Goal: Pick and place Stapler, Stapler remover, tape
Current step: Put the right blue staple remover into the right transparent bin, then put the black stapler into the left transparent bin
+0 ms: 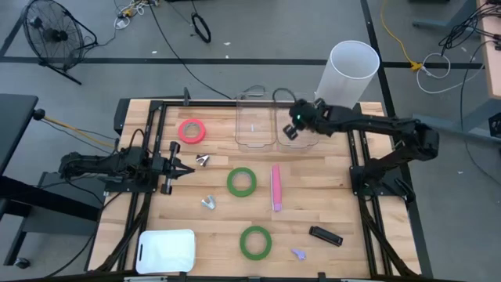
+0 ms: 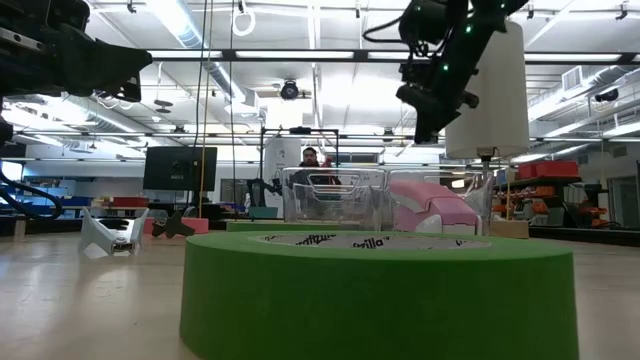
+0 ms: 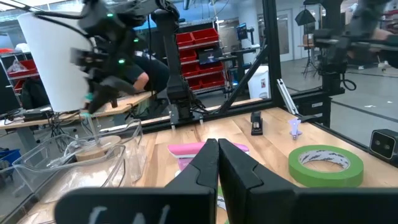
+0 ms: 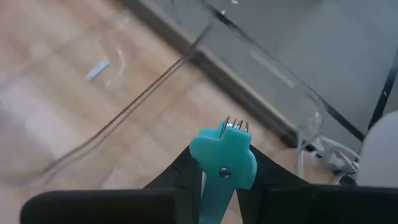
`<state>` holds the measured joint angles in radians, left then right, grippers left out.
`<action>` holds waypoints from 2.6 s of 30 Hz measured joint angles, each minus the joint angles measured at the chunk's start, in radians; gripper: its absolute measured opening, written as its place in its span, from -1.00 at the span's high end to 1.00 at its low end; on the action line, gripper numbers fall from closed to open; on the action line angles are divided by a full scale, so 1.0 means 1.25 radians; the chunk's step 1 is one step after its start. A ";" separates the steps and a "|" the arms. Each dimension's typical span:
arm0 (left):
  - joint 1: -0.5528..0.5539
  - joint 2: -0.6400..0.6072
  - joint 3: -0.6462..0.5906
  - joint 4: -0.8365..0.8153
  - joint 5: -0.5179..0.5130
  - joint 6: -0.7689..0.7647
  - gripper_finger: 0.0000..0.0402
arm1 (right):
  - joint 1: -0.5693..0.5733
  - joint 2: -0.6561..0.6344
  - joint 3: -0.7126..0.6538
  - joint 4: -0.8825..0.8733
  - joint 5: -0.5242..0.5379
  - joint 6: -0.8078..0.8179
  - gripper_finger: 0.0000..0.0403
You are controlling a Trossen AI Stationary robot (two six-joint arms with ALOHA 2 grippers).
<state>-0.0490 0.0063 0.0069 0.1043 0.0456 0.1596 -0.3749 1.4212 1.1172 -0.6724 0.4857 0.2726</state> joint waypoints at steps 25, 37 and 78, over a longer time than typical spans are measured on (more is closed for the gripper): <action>0.000 0.000 0.000 0.000 0.000 0.000 0.92 | -0.092 0.000 -0.034 0.091 -0.090 -0.003 0.01; 0.000 0.000 0.000 0.000 0.000 0.000 0.92 | -0.081 0.000 -0.035 0.155 -0.157 -0.006 -0.20; 0.000 0.000 0.000 -0.004 0.000 -0.014 0.92 | 0.777 0.000 -0.035 -0.216 -0.339 0.661 0.03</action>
<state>-0.0490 0.0063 0.0068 0.0998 0.0452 0.1425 0.5966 1.4216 1.0729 -0.9421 0.0616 1.0989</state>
